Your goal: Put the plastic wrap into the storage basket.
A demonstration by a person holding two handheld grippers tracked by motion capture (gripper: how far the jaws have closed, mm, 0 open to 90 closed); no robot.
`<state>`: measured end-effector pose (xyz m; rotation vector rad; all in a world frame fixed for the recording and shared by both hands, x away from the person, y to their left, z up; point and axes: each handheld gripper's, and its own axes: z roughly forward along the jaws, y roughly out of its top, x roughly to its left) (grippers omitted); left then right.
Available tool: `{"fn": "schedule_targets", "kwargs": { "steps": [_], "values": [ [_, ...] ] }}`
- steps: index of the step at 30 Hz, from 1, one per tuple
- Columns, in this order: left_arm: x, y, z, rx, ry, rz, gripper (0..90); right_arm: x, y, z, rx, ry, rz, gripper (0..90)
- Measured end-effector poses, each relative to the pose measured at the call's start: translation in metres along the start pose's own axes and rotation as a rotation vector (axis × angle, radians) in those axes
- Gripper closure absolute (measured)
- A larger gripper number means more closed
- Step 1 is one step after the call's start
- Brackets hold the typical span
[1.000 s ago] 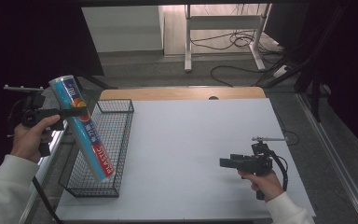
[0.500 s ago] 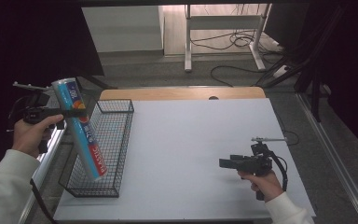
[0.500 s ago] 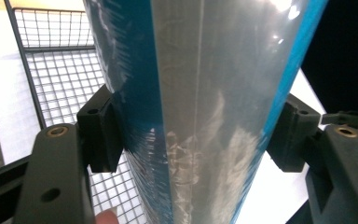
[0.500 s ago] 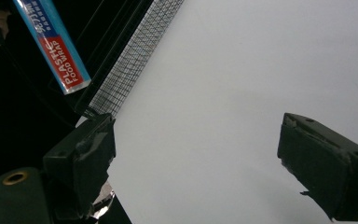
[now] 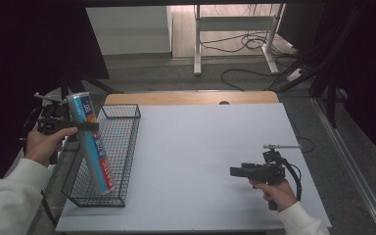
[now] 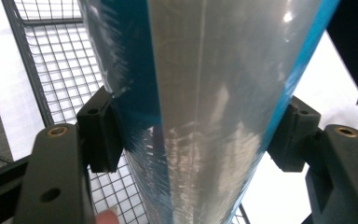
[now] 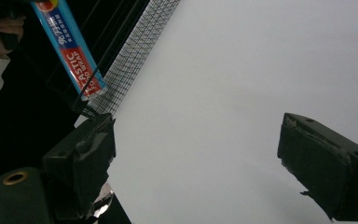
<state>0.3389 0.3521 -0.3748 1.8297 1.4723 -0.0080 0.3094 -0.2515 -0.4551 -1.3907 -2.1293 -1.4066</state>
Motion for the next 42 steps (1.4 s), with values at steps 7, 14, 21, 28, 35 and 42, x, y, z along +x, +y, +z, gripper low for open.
{"fn": "schedule_targets", "kwargs": {
  "steps": [7, 14, 21, 28, 35, 42],
  "values": [
    [0.001, -0.001, 0.002, 0.025, 0.015, 0.019, 32.3, -0.001, 0.0, 0.0, -0.002, 0.0, 0.007, 11.8],
    [0.004, 0.0, 0.017, 0.05, 0.023, 0.009, 32.3, -0.002, 0.0, 0.001, 0.0, -0.003, 0.005, 11.8],
    [0.008, 0.008, 0.037, 0.037, 0.039, -0.015, 32.0, -0.003, 0.0, 0.001, -0.003, -0.007, 0.009, 11.8],
    [0.018, 0.019, 0.074, 0.038, 0.083, -0.088, 31.8, -0.003, 0.0, 0.0, -0.008, -0.01, 0.011, 11.8],
    [0.026, 0.026, 0.1, 0.068, 0.085, -0.131, 31.8, -0.003, 0.0, -0.001, -0.006, -0.013, 0.009, 11.8],
    [0.036, 0.027, 0.116, 0.081, 0.102, -0.176, 31.7, -0.005, 0.0, 0.0, -0.005, -0.017, 0.013, 11.7]
  ]
}}
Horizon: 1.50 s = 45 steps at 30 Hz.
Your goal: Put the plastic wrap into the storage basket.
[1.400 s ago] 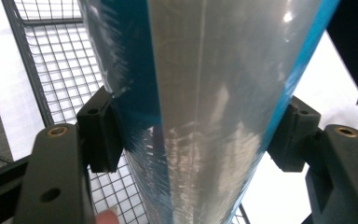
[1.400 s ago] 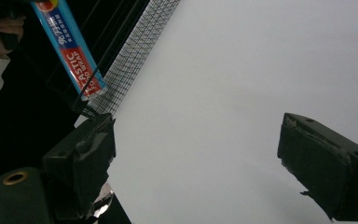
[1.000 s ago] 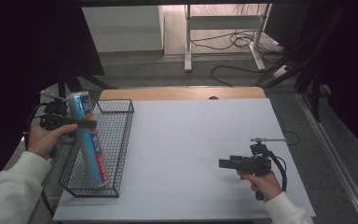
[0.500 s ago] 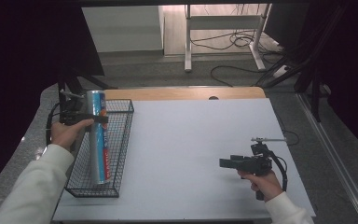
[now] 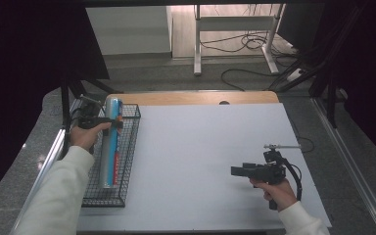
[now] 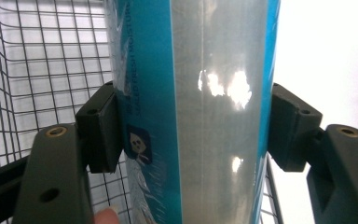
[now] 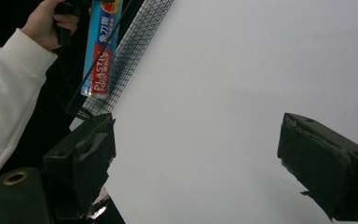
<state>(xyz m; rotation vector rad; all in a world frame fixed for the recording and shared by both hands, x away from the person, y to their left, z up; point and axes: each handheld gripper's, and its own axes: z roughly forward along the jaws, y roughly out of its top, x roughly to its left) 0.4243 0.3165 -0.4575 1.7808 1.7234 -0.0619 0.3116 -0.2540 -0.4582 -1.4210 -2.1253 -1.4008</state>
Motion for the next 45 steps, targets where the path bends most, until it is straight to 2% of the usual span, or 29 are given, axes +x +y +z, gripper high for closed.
{"fn": "schedule_targets", "kwargs": {
  "steps": [5, 7, 10, 18, 20, 22, 23, 26, 30, 33, 36, 40, 45],
  "values": [
    [-0.005, 0.004, 0.009, 0.035, 0.084, 0.035, 30.3, -0.001, 0.0, 0.001, 0.002, -0.001, -0.003, 11.8],
    [-0.007, 0.003, 0.015, 0.03, 0.091, 0.035, 30.2, -0.001, 0.0, 0.002, 0.005, -0.003, -0.001, 11.8],
    [-0.009, 0.005, 0.023, 0.049, 0.12, 0.047, 30.0, -0.001, 0.0, 0.002, 0.006, -0.006, 0.001, 11.8],
    [-0.003, 0.007, 0.043, 0.079, 0.14, 0.011, 29.6, -0.004, 0.0, 0.002, 0.007, -0.008, 0.005, 11.8],
    [-0.002, 0.007, 0.047, 0.089, 0.164, 0.006, 29.2, -0.004, -0.001, 0.003, 0.01, -0.007, 0.008, 11.8],
    [-0.002, 0.006, 0.052, 0.103, 0.213, 0.015, 27.4, -0.003, -0.001, 0.003, 0.01, -0.002, 0.012, 11.8],
    [-0.001, 0.006, 0.053, 0.111, 0.221, 0.027, 26.9, -0.003, 0.0, 0.003, 0.012, 0.004, 0.016, 11.8],
    [-0.001, 0.006, 0.047, 0.087, 0.187, 0.024, 23.5, -0.002, -0.001, 0.004, 0.016, 0.008, 0.013, 11.8],
    [-0.008, 0.005, 0.029, 0.039, 0.13, 0.022, 16.1, -0.002, 0.0, 0.004, 0.013, 0.008, 0.014, 11.7],
    [-0.017, -0.001, 0.014, 0.001, 0.089, 0.049, 15.0, -0.002, 0.0, 0.003, 0.01, 0.007, 0.014, 11.7],
    [-0.028, -0.01, -0.003, -0.053, 0.024, 0.069, 15.1, -0.003, 0.0, 0.002, 0.009, -0.003, 0.002, 11.8],
    [-0.049, -0.03, -0.027, -0.124, -0.058, 0.15, 15.6, -0.004, 0.001, 0.001, 0.009, -0.034, -0.04, 11.7],
    [-0.074, -0.06, -0.046, -0.194, -0.093, 0.27, 16.8, -0.004, 0.001, -0.005, -0.01, -0.049, -0.093, 11.7]
  ]
}}
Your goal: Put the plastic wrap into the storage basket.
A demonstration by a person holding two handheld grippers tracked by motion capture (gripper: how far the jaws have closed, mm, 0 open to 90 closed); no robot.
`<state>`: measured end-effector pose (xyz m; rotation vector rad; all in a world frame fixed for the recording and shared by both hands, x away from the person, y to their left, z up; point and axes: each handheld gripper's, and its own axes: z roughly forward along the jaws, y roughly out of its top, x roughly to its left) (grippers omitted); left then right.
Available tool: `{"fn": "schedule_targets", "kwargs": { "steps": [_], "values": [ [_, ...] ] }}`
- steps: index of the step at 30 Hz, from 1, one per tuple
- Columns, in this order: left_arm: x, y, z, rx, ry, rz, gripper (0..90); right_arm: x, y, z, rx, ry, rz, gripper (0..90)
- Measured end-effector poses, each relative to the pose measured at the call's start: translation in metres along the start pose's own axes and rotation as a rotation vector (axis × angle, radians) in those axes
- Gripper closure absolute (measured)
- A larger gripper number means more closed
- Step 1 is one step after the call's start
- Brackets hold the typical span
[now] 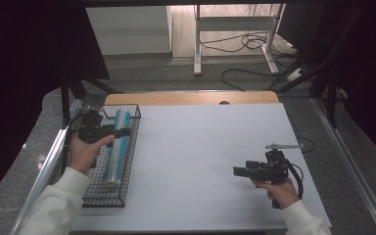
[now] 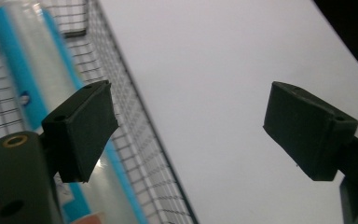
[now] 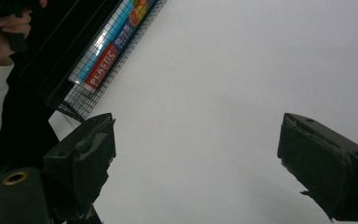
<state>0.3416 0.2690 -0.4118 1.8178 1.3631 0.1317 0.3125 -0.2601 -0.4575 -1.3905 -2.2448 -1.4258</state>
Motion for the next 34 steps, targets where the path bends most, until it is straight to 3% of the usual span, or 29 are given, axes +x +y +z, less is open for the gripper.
{"fn": "schedule_targets", "kwargs": {
  "steps": [3, 5, 7, 11, 18, 26, 34],
  "values": [
    [-0.022, -0.016, -0.01, -0.029, -0.008, 0.087, 18.0, 0.001, -0.001, -0.004, -0.014, -0.007, -0.041, 11.7],
    [-0.035, -0.029, -0.014, -0.037, -0.035, 0.127, 18.4, 0.001, -0.003, -0.008, -0.023, -0.021, -0.069, 11.8],
    [-0.044, -0.042, -0.017, -0.043, -0.069, 0.147, 18.5, 0.0, -0.005, -0.011, -0.032, -0.033, -0.088, 11.8],
    [-0.055, -0.067, -0.018, -0.053, -0.135, 0.132, 18.6, -0.004, -0.011, -0.02, -0.052, -0.067, -0.122, 11.9],
    [-0.076, -0.102, -0.011, -0.008, -0.119, 0.201, 18.6, -0.015, -0.022, -0.028, -0.044, -0.127, -0.152, 12.3],
    [-0.076, -0.103, -0.009, -0.01, -0.118, 0.198, 18.6, -0.011, -0.022, -0.027, -0.071, -0.135, -0.208, 12.2],
    [-0.076, -0.103, -0.007, -0.012, -0.114, 0.201, 18.0, -0.009, -0.025, -0.03, -0.1, -0.173, -0.265, 11.6]
  ]
}}
